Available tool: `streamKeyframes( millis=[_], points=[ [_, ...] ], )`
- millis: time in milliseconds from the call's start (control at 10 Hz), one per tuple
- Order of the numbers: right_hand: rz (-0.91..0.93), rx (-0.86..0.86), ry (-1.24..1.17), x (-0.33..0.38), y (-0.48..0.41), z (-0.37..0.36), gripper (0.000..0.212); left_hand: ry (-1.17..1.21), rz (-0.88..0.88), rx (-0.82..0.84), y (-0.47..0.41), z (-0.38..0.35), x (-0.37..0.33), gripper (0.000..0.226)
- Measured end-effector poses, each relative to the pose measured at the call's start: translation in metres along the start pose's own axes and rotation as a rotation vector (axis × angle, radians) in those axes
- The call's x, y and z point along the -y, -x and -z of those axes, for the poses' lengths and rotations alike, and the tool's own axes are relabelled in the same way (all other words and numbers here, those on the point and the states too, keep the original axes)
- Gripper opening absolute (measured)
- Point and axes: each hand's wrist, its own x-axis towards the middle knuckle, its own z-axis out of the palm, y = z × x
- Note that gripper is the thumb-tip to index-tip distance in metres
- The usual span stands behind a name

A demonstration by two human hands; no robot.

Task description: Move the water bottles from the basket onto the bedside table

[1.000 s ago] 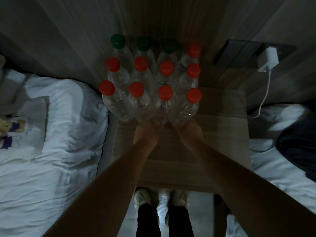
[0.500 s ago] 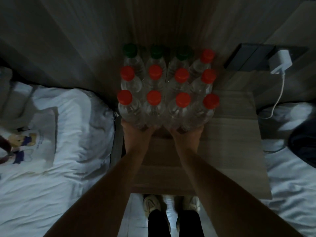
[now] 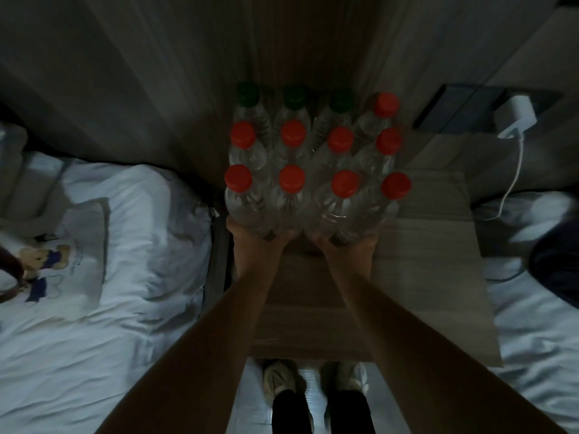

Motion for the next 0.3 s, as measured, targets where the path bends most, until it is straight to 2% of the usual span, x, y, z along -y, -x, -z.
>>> streamKeyframes(
  millis=[100,200,300],
  points=[
    [-0.076,0.054,0.056,0.003,-0.001,0.01,0.132,-0.058,0.041,0.038,0.0,-0.001,-0.002,0.104],
    [-0.134,0.157,0.172,0.006,-0.006,0.026,0.119,-0.398,0.073,0.283,-0.005,0.002,0.001,0.09],
    [-0.054,0.316,0.379,0.008,-0.007,0.041,0.104,-0.371,0.064,0.349,-0.004,0.001,0.017,0.075]
  ],
)
